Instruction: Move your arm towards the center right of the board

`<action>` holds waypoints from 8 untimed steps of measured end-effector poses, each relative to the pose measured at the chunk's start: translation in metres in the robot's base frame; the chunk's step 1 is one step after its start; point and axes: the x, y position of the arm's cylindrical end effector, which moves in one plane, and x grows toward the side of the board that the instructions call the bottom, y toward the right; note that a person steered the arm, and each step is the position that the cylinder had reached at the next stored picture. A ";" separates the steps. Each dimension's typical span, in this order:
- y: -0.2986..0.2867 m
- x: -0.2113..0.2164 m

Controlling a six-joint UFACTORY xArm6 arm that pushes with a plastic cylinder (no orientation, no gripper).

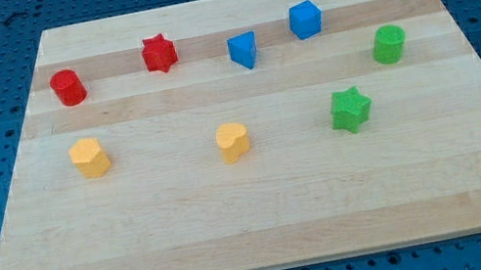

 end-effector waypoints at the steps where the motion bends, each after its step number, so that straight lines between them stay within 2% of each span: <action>1: 0.000 0.005; 3: 0.005 0.017; 5: 0.069 0.014; 6: 0.069 0.036; 8: 0.069 0.146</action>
